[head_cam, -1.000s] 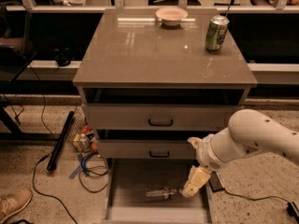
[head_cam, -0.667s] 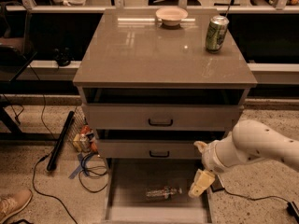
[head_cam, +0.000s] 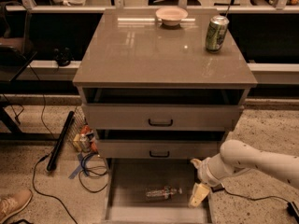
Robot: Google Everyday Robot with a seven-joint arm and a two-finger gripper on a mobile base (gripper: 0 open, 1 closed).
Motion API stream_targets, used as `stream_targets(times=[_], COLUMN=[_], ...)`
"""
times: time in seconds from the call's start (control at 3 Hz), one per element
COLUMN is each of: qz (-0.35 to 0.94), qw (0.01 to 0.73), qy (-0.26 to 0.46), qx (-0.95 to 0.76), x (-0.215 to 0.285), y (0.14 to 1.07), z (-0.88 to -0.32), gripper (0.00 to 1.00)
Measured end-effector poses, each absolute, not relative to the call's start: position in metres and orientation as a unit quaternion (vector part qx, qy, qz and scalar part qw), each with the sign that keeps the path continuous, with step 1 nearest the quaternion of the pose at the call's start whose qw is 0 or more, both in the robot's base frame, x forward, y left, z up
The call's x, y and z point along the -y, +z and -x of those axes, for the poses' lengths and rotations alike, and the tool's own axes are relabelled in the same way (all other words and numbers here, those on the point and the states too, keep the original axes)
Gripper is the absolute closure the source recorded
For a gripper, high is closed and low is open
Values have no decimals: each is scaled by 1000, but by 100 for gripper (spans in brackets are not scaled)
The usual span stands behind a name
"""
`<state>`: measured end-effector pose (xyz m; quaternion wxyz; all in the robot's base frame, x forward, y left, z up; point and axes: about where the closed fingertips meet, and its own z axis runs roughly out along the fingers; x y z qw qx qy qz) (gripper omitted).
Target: Pick water bottle from bottom drawer and place on counter
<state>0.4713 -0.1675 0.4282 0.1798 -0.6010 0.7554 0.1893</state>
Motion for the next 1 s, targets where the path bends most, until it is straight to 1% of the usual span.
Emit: stream_targets(times=[0.33,1.0], qz=[601,636], qw=[180,199], qy=[190,186], qx=[-755,-722], x=[167,151], y=[428,369], z=[-471,-494], gripper=[0,0])
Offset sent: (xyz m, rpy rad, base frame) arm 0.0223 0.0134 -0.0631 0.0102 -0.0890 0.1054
